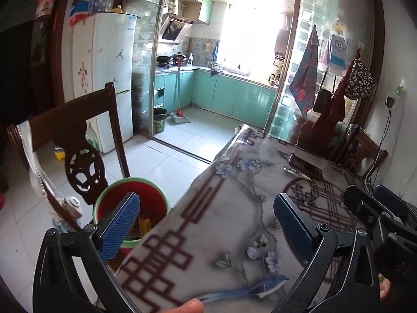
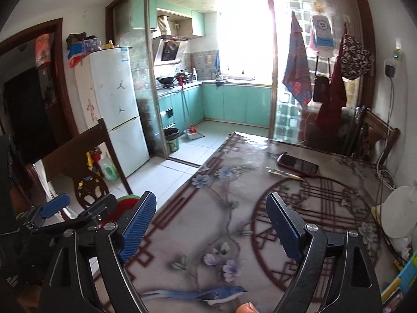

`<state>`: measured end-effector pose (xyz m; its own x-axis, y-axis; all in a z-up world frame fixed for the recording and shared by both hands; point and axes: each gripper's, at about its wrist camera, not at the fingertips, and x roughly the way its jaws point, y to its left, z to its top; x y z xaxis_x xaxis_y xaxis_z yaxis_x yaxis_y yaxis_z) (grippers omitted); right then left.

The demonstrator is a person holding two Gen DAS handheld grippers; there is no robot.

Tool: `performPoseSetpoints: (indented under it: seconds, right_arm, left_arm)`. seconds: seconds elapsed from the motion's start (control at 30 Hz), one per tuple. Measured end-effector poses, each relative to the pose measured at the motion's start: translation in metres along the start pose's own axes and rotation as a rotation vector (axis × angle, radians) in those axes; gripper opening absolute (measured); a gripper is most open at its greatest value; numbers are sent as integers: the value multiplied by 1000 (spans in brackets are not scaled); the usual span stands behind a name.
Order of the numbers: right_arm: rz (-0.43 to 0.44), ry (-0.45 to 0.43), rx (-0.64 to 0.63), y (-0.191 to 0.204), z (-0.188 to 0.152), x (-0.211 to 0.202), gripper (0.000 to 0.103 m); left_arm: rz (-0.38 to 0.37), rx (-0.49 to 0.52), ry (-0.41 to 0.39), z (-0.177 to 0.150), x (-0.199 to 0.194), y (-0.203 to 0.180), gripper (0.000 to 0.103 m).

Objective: Collect trash

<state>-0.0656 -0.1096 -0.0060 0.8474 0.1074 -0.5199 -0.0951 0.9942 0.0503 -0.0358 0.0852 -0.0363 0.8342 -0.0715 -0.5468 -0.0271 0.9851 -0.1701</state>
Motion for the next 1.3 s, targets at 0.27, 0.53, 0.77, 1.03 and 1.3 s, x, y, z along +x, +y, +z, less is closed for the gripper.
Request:
performPoseSetpoints:
  seconds: [0.27, 0.53, 0.77, 1.03, 1.3]
  right_arm:
    - [-25, -12, 14, -13, 4, -4, 87]
    - [-35, -9, 22, -19, 4, -4, 87]
    - [-48, -3, 32, -24, 3, -2, 87]
    - [-61, 6, 50, -32, 1, -1, 87]
    - [-72, 10, 57, -36, 0, 2, 87]
  left_arm:
    - [35, 13, -15, 0, -4, -10, 103]
    - [51, 21, -15, -1, -4, -13, 103]
    - [53, 31, -7, -2, -2, -14, 103]
    - [55, 40, -5, -2, 0, -16, 103]
    - [56, 46, 0, -2, 2, -20, 103]
